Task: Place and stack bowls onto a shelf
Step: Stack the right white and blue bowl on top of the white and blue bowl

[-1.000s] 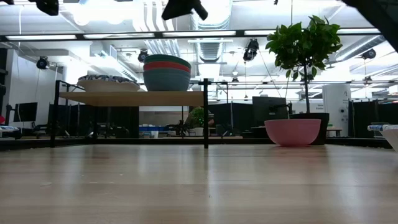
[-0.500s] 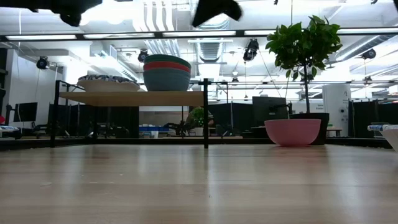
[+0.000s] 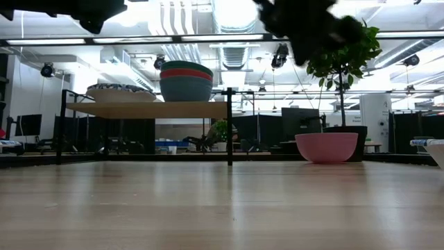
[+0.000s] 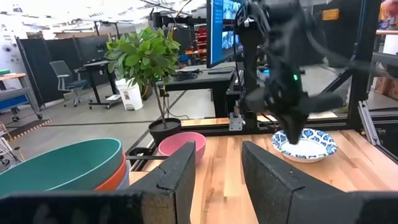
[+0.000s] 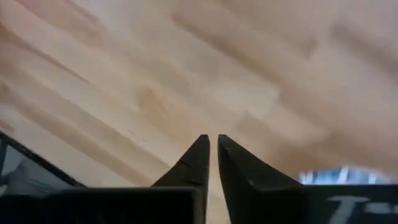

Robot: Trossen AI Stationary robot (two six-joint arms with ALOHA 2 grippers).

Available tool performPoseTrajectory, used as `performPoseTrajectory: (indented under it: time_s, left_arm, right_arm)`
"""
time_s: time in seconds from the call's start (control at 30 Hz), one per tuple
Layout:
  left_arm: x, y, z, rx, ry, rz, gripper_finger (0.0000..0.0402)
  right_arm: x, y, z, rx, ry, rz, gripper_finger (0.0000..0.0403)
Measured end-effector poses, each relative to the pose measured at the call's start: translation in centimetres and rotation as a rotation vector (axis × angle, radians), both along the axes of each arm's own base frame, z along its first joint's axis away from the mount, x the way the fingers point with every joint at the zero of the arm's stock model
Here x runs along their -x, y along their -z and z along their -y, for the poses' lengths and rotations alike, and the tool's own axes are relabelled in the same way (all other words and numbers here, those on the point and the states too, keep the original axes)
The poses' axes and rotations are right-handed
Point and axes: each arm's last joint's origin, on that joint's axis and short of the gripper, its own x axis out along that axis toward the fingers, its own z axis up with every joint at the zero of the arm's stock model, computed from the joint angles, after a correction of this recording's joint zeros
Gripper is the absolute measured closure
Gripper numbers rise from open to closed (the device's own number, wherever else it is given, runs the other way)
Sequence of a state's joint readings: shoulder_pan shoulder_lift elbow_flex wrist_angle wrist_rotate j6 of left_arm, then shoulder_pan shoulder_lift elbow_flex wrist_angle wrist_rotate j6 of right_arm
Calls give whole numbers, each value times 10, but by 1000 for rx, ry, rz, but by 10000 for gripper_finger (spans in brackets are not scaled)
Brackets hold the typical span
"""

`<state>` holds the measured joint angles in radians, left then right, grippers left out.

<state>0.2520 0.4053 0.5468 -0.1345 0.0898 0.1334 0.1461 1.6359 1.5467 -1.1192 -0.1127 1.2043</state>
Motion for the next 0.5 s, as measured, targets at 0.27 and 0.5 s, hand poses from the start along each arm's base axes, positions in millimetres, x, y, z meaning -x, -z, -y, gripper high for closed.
performPoseTrajectory:
  time_s: [0.27,0.5]
  left_arm:
    - [5,0,1,-1,0,5,288]
    - [10,0,3,-4,0,10,288]
  right_arm:
    - [23,39,-32,-88,208,-244,301]
    - [44,65,-55,-146,296,-414,243]
